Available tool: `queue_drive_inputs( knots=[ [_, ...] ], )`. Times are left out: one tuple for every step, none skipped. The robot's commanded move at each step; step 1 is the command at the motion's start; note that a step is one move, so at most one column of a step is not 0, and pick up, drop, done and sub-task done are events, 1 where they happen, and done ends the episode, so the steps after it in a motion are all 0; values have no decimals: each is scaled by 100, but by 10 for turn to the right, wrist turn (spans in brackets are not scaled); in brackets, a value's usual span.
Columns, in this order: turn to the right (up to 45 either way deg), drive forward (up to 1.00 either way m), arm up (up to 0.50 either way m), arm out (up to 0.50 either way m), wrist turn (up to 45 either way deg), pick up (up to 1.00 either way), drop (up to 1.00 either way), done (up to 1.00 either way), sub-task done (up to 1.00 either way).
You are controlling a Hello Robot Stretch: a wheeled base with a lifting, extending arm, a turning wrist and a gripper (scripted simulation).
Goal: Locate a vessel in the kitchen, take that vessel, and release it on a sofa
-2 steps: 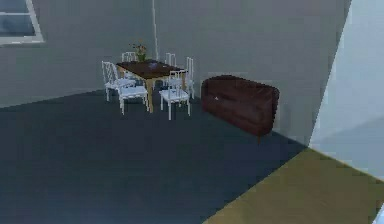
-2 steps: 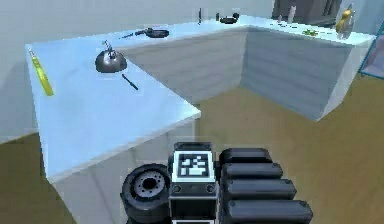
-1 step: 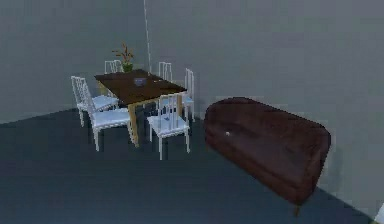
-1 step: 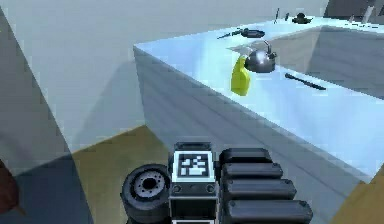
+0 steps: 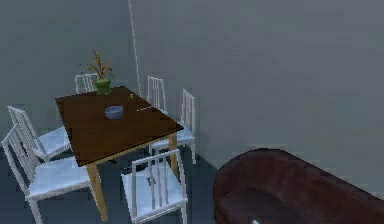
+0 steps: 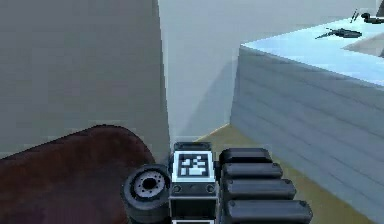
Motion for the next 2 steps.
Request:
queue_drive_inputs(
  knots=[
    [90, 0, 0, 0, 0, 0, 0, 0, 0],
    [30, 0, 0, 0, 0, 0, 0, 0, 0]
  ],
)
